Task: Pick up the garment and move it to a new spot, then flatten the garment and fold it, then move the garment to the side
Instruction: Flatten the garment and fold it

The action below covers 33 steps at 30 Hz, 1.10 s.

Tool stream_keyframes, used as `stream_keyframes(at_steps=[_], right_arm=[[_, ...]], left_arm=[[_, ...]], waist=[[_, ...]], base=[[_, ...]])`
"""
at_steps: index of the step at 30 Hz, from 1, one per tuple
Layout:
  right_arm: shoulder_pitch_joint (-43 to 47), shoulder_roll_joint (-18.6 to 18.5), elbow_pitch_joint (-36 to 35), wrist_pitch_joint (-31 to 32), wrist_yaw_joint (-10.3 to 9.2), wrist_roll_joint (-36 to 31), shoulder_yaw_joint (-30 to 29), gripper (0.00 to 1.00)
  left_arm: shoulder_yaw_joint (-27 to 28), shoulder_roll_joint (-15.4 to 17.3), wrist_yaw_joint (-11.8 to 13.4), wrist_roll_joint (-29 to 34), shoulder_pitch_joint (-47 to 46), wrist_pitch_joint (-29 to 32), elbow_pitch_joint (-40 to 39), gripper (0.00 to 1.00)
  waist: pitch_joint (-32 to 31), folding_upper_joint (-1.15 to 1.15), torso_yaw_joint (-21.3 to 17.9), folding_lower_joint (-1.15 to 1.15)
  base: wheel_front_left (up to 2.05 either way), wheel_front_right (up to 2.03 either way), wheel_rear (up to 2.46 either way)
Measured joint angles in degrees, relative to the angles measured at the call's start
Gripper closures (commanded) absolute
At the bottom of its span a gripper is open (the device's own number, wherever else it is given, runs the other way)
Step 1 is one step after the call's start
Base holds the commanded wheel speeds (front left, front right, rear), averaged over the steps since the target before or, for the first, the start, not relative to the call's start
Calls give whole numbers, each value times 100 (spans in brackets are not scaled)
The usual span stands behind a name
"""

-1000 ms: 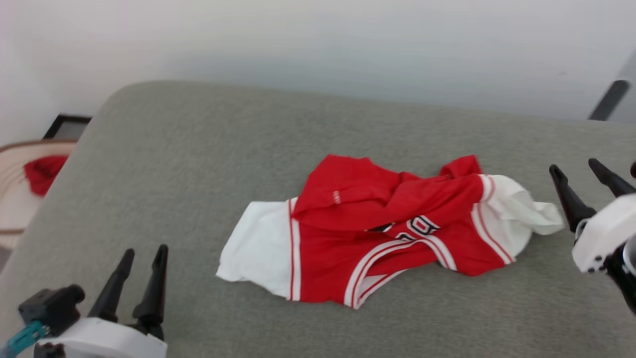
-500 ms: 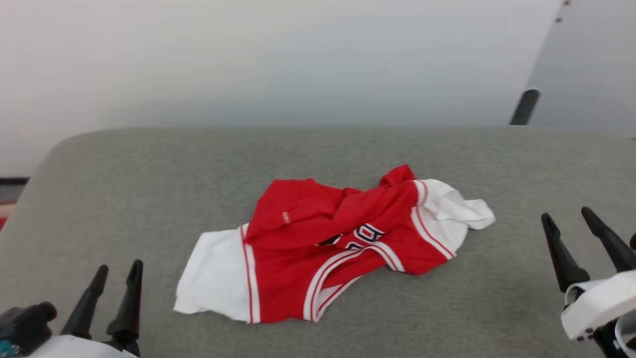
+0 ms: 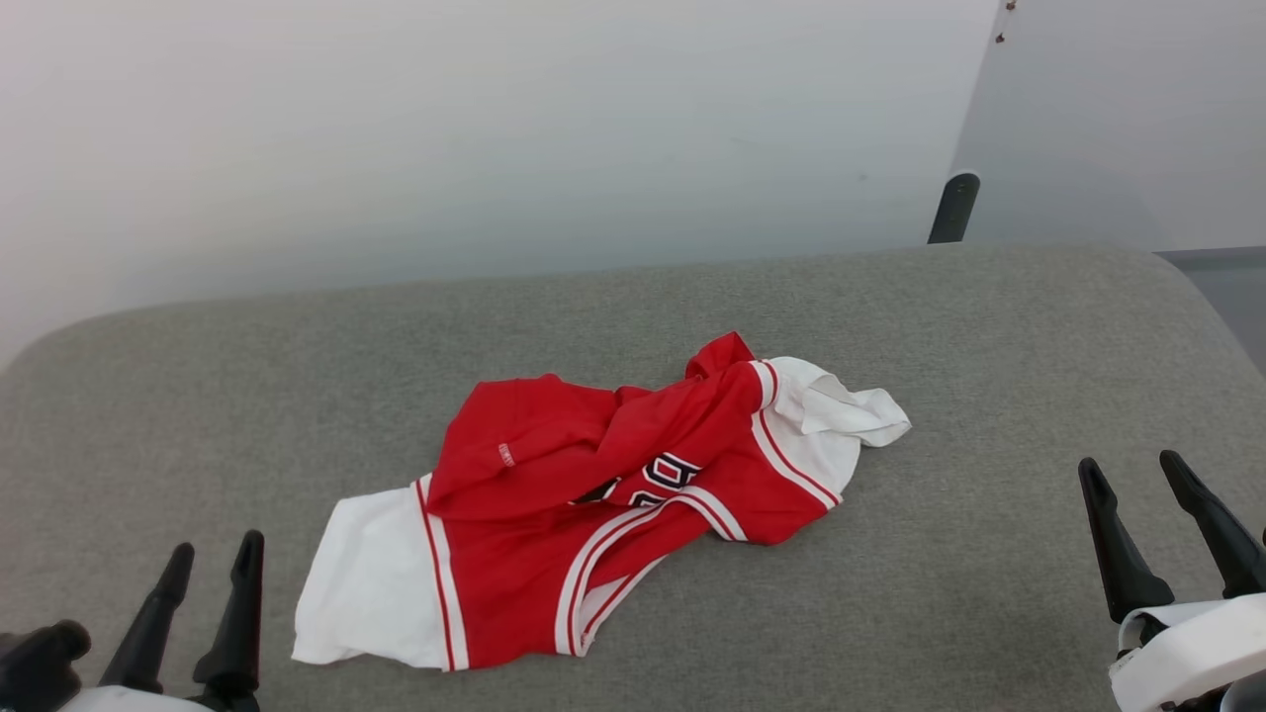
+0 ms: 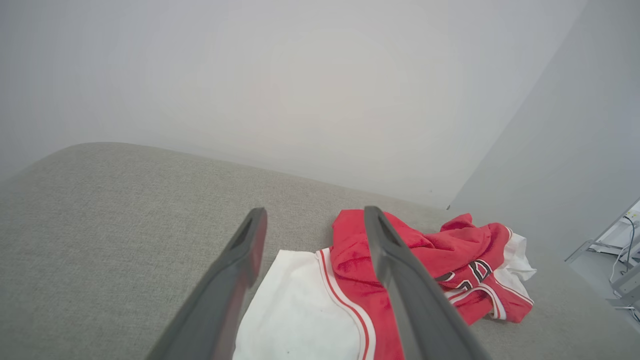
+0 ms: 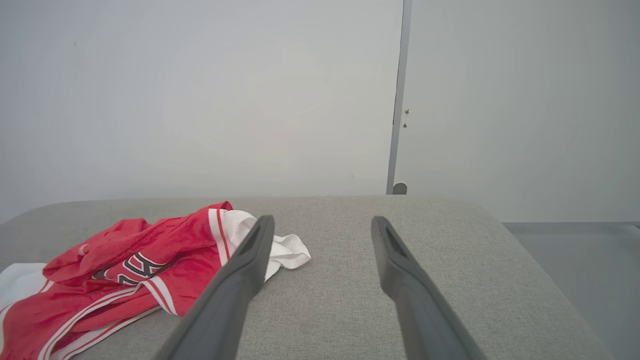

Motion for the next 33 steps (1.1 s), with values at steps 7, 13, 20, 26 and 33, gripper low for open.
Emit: stream_keyframes(at_steps=[7,13,20,26,33], right_arm=[[80,89,-44,-5,0,-15,-20,0],[80,88,-26,-2,0,-15,-24,0],[80,78,-13,29,0,-18,-19,0],[80,41,-27,66,0,-18,2,0],[70,-5,-123,160,0,-15,56,0]], left_arm=[[12,0,10,-1,60,-15,-15,0],[-26,-1,25,0,61,-14,-11,0],[-83,-22,27,12,59,-14,13,0],[-272,-8,2,-42,-38,353,253,0],[-660,215,-10,-137,-476,1333,829,0]], waist=[[24,0,-57,0],[46,0,-38,0],[51,0,16,0],[72,0,82,0],[207,0,66,0]], base=[[0,0,0],[0,0,0],[0,0,0],[0,0,0],[0,0,0]])
